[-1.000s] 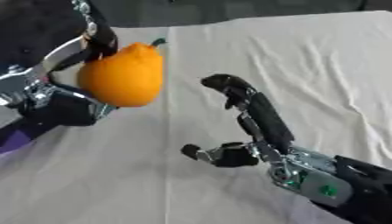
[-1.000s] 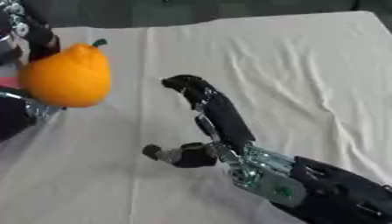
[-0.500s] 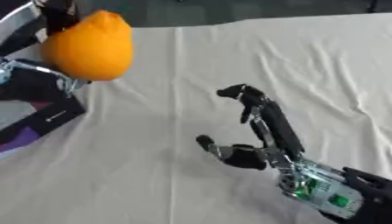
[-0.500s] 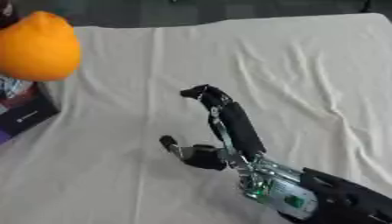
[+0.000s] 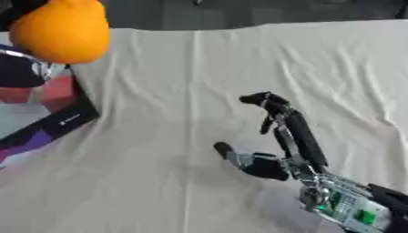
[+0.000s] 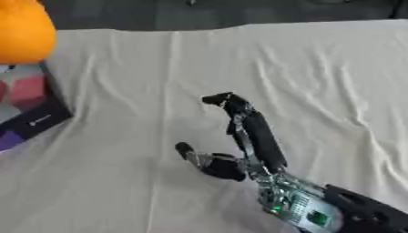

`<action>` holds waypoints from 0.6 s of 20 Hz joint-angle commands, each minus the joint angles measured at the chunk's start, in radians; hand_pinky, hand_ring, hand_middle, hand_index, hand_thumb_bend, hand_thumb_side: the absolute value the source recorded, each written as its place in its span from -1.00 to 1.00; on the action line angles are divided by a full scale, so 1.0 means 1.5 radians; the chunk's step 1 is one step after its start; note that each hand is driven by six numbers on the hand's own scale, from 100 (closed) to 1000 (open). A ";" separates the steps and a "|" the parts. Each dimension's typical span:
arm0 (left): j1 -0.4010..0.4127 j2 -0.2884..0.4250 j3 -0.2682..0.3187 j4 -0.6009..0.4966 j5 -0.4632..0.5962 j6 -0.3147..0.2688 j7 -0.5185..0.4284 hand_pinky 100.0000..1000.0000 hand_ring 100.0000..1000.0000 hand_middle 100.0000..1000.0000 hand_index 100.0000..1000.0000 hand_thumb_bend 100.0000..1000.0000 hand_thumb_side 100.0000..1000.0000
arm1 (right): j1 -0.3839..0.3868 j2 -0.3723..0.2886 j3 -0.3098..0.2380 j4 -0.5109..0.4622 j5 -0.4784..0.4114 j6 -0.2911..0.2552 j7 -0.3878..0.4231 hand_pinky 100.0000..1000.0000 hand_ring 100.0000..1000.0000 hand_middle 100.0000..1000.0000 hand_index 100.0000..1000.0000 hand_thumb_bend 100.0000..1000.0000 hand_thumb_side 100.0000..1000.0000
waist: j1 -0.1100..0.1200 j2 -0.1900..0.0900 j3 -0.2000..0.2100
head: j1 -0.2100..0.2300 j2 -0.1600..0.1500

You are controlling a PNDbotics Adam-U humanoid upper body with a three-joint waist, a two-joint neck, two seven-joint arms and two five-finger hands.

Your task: Pick up the objects with one hand, pass them to the other hand, and then place them into the box on the other side of the table.

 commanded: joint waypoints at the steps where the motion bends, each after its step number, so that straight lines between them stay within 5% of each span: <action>1: -0.004 0.023 0.024 0.031 -0.009 0.002 0.015 0.38 -0.06 -0.50 -0.32 -0.52 -0.98 | -0.002 -0.004 -0.008 -0.007 0.005 -0.004 -0.006 -0.42 0.54 0.35 0.51 0.04 -0.49 | -0.006 0.000 -0.002 | 0.025 -0.014; 12: 0.011 0.008 0.036 0.171 -0.048 -0.019 0.052 0.36 -0.02 -0.48 -0.29 -0.43 -0.96 | 0.007 0.008 -0.013 -0.007 0.017 -0.010 -0.024 -0.42 0.55 0.35 0.51 0.04 -0.49 | -0.015 0.006 -0.010 | 0.103 -0.037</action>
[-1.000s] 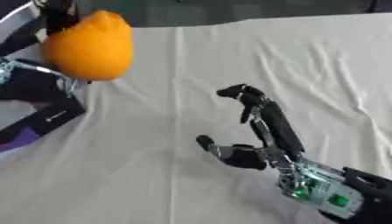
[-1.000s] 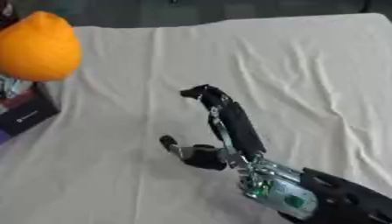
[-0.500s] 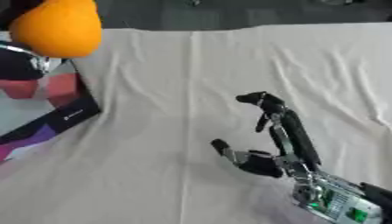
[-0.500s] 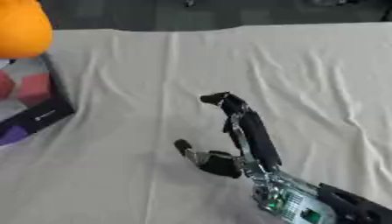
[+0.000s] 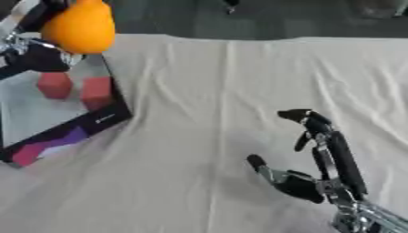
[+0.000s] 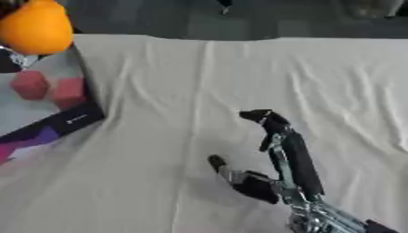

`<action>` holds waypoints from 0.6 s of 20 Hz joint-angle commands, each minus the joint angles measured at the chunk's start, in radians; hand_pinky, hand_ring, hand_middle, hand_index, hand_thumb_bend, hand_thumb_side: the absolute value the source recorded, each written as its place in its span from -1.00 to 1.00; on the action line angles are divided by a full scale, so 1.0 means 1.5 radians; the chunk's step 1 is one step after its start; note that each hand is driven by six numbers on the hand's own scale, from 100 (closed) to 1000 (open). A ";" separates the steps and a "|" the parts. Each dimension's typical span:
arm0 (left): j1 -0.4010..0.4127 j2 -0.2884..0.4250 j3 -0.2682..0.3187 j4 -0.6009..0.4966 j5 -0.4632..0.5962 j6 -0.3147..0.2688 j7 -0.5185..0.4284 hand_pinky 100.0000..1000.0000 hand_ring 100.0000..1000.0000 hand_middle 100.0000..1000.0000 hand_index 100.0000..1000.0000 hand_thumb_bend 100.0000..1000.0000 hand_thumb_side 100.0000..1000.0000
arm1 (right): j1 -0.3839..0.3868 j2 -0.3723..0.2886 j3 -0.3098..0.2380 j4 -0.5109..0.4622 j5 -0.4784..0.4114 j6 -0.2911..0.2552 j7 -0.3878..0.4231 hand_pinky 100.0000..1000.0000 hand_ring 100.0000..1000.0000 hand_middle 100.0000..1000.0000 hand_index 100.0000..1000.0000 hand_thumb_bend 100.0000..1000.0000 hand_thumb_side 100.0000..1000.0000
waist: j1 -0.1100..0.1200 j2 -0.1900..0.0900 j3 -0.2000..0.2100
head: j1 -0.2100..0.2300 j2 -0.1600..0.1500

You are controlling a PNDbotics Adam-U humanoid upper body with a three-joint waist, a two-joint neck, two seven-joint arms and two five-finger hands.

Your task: Pick up the objects with one hand, pass them to the other hand, and then place them into the box on the other side of the table.

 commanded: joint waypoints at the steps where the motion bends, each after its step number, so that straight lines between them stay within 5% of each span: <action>1: -0.007 0.006 0.014 0.039 -0.025 -0.009 0.012 0.36 -0.01 -0.47 -0.29 -0.41 -0.95 | 0.000 -0.003 -0.009 -0.007 0.009 0.001 -0.008 -0.42 0.55 0.35 0.51 0.04 -0.49 | -0.010 0.002 -0.003 | 0.015 -0.011; 12: 0.003 -0.021 0.024 0.186 -0.104 -0.048 0.029 0.32 0.05 -0.41 -0.22 -0.24 -0.92 | 0.009 0.014 -0.008 -0.007 0.017 0.007 -0.027 -0.42 0.55 0.35 0.51 0.03 -0.49 | -0.019 0.008 -0.011 | 0.039 -0.012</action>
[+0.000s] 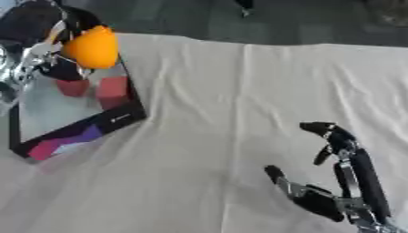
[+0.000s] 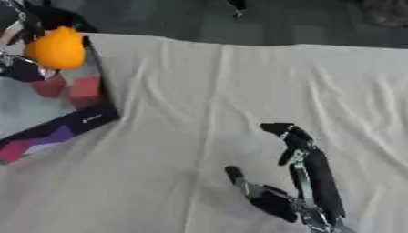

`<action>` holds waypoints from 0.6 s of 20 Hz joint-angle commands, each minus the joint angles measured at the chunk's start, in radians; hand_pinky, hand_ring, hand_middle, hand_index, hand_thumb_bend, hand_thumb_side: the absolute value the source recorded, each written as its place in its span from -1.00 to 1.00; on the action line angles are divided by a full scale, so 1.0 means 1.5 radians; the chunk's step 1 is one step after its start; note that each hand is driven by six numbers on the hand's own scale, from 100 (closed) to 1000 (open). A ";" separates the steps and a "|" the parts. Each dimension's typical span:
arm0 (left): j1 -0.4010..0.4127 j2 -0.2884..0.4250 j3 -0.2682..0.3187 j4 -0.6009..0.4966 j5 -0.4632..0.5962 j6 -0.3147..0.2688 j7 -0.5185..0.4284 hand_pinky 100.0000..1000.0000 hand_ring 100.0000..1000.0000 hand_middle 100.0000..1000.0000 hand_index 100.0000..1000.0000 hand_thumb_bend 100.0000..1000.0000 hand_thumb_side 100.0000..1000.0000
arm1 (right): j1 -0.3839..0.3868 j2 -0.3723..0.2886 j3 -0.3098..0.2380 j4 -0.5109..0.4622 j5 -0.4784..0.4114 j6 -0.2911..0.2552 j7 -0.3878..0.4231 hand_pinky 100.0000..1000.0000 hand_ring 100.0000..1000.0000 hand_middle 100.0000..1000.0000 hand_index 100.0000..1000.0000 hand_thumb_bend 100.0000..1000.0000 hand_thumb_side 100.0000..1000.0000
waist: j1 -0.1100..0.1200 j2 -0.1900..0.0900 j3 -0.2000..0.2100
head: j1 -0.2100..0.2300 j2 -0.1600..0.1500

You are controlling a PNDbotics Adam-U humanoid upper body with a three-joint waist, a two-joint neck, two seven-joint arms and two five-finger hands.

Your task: Pick up the objects with one hand, pass them to the other hand, and then place them into the box on the other side of the table.

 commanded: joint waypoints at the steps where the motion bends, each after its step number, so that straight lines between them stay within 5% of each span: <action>1: -0.007 0.008 0.017 0.024 -0.020 -0.014 0.005 0.32 0.06 -0.39 -0.20 -0.22 -0.92 | -0.001 -0.003 -0.007 -0.007 0.006 0.001 -0.009 -0.42 0.55 0.35 0.51 0.03 -0.49 | -0.009 0.001 0.000 | 0.006 -0.004; 5: -0.003 0.003 0.016 0.042 -0.032 -0.029 0.006 0.35 0.12 -0.25 -0.04 -0.09 -0.86 | 0.002 -0.001 -0.006 -0.007 0.009 0.000 -0.011 -0.42 0.55 0.35 0.51 0.03 -0.50 | -0.011 0.001 -0.002 | 0.003 -0.002; 10: -0.001 0.003 0.016 0.054 -0.052 -0.037 0.001 0.42 0.42 0.19 0.62 0.34 -0.80 | 0.008 0.002 -0.003 -0.007 0.012 0.002 -0.013 -0.40 0.54 0.35 0.51 0.03 -0.50 | -0.012 -0.002 -0.004 | -0.001 0.003; 12: -0.001 0.003 0.019 0.059 -0.066 -0.037 -0.011 0.46 0.52 0.38 0.79 0.47 -0.39 | 0.009 0.002 -0.003 -0.007 0.013 0.000 -0.014 -0.39 0.54 0.35 0.51 0.02 -0.51 | -0.012 -0.004 -0.006 | -0.004 0.005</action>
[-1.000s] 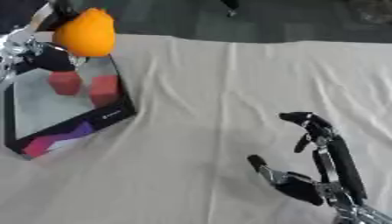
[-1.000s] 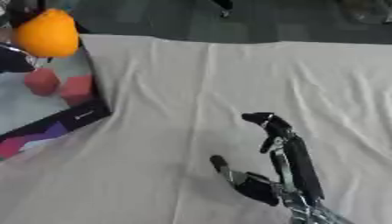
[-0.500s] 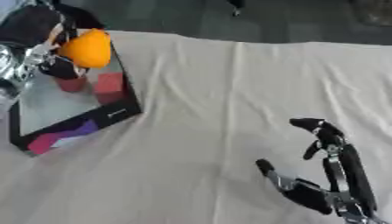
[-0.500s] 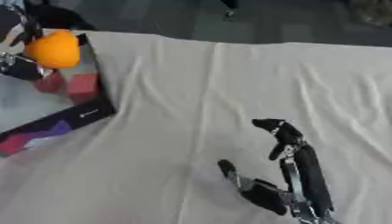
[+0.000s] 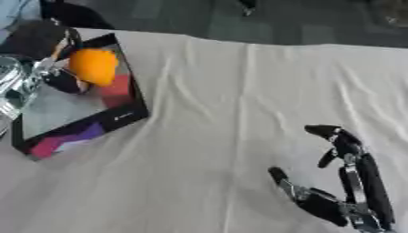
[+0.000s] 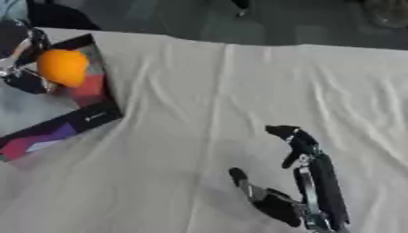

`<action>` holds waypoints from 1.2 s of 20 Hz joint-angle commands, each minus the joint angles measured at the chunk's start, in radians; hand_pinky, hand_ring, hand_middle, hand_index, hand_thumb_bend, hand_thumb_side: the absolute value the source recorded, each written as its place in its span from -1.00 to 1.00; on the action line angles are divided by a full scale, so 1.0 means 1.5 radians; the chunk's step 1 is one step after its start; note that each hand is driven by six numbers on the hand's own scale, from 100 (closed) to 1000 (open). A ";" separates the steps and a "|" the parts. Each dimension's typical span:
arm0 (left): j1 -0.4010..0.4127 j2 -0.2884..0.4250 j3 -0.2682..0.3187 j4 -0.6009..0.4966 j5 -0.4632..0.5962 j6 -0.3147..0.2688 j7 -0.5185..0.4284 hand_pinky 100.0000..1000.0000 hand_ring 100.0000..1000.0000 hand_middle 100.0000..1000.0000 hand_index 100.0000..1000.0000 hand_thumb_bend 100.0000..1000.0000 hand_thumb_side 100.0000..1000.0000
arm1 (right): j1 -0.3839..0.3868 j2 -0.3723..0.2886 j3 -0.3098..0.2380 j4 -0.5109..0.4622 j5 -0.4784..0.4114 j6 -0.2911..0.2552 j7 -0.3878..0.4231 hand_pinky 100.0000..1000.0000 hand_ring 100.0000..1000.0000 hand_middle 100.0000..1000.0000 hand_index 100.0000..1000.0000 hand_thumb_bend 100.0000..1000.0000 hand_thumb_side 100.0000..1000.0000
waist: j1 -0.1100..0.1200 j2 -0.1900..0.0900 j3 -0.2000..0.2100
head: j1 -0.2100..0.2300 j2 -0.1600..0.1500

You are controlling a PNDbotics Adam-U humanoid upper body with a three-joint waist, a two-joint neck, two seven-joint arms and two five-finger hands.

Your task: Pick up the objects with one hand, pass them to the other hand, and then place them into the box on the other side of the table.

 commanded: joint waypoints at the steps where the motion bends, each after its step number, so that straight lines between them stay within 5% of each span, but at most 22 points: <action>1: -0.009 0.013 0.019 0.001 -0.021 0.000 -0.010 0.48 0.50 0.37 0.79 0.57 -0.24 | -0.001 -0.007 -0.005 -0.007 0.006 0.000 -0.006 -0.38 0.54 0.35 0.51 0.02 -0.51 | -0.008 -0.005 -0.001 | -0.006 0.005; 5: -0.006 0.012 0.028 -0.002 -0.006 0.006 0.004 0.52 0.52 0.37 0.80 0.91 0.28 | 0.001 -0.008 -0.004 -0.007 0.006 -0.001 -0.008 -0.38 0.54 0.35 0.51 0.03 -0.50 | -0.006 -0.007 -0.001 | -0.024 0.012; 11: -0.002 0.019 0.032 -0.003 0.008 0.015 0.000 0.54 0.51 0.36 0.78 0.90 0.27 | 0.006 -0.009 -0.005 -0.007 0.008 -0.002 -0.012 -0.38 0.54 0.35 0.51 0.03 -0.51 | -0.003 -0.008 -0.001 | -0.030 0.012; 13: 0.000 0.019 0.040 -0.017 0.021 0.020 0.004 0.58 0.47 0.34 0.75 0.60 0.24 | 0.007 -0.009 -0.006 -0.007 0.007 -0.002 -0.015 -0.38 0.54 0.35 0.51 0.04 -0.51 | -0.003 -0.008 -0.001 | -0.036 0.013; 15: -0.004 0.015 0.044 -0.045 0.039 0.013 0.020 0.69 0.40 0.41 0.71 -0.23 0.32 | 0.006 -0.007 -0.013 -0.007 0.006 -0.004 -0.020 -0.36 0.54 0.36 0.51 0.10 -0.46 | -0.005 -0.009 -0.002 | -0.051 0.017; 18: 0.000 0.012 0.065 -0.094 0.070 -0.014 0.044 0.79 0.34 0.33 0.62 -0.68 0.53 | 0.004 -0.007 -0.036 -0.007 0.001 -0.013 -0.038 -0.33 0.55 0.36 0.52 0.11 -0.44 | -0.009 -0.012 -0.003 | -0.086 0.033; 19: 0.002 0.013 0.074 -0.110 0.080 -0.024 0.053 0.81 0.31 0.30 0.58 -0.89 0.44 | 0.003 -0.006 -0.045 -0.007 -0.002 -0.016 -0.044 -0.32 0.55 0.37 0.51 0.02 -0.38 | -0.010 -0.013 -0.004 | -0.096 0.036; 22: 0.033 0.035 0.102 -0.211 0.210 -0.032 0.091 0.86 0.27 0.28 0.49 -1.00 -0.24 | 0.002 -0.007 -0.071 -0.007 -0.017 -0.030 -0.050 -0.31 0.55 0.36 0.48 -0.04 -0.39 | -0.013 -0.013 -0.004 | -0.115 0.037; 24: 0.056 0.060 0.111 -0.276 0.359 -0.009 0.127 0.92 0.29 0.34 0.48 -1.00 -0.21 | 0.002 -0.007 -0.084 -0.007 -0.024 -0.037 -0.050 -0.31 0.56 0.36 0.48 -0.03 -0.40 | -0.016 -0.013 -0.007 | -0.117 0.034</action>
